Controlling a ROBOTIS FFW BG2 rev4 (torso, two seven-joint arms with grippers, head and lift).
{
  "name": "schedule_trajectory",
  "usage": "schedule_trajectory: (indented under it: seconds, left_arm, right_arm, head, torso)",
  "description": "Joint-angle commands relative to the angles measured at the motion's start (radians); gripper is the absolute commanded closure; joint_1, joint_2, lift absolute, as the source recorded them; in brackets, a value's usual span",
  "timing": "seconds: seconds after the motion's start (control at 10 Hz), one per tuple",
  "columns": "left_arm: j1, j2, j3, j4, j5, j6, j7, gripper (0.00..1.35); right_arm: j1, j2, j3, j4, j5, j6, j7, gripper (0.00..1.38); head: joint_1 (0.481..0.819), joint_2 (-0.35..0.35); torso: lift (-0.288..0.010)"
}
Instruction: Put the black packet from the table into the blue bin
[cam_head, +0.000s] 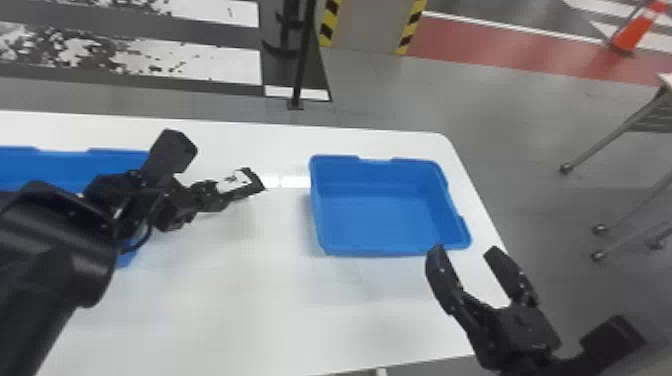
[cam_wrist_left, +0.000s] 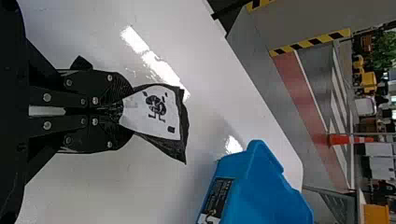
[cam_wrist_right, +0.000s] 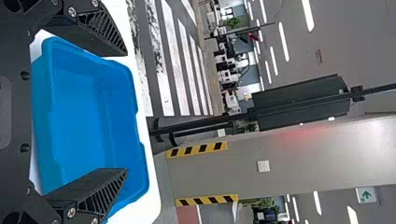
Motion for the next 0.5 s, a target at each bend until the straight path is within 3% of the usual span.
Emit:
schedule_trajectory:
  seconds: [0.0,0.2,0.4]
  left_arm:
    - [0.069,0.021,0.067,-0.193,0.032,0.053,-0.014,1.21]
    - [0.194,0.033,0.222,-0.438,0.036,0.088,-0.037,1.21]
    - [0.314,0.045,0.4,-0.541,0.004,0.134,-0.058,1.21]
  right_arm:
    - [0.003,0.001,0.0,-0.002,0.004,0.0,0.0,0.13]
    - [-0.01,0.001,0.008,-0.005,0.008,0.0,0.0,0.13]
    - [-0.01,0.001,0.008,-0.005,0.006,0.0,0.0,0.13]
  head:
    - [0.695,-0.263]
    - [0.695,-0.236]
    - [0.695,-0.142]
  torso:
    - [-0.11]
    - [-0.11]
    - [-0.11]
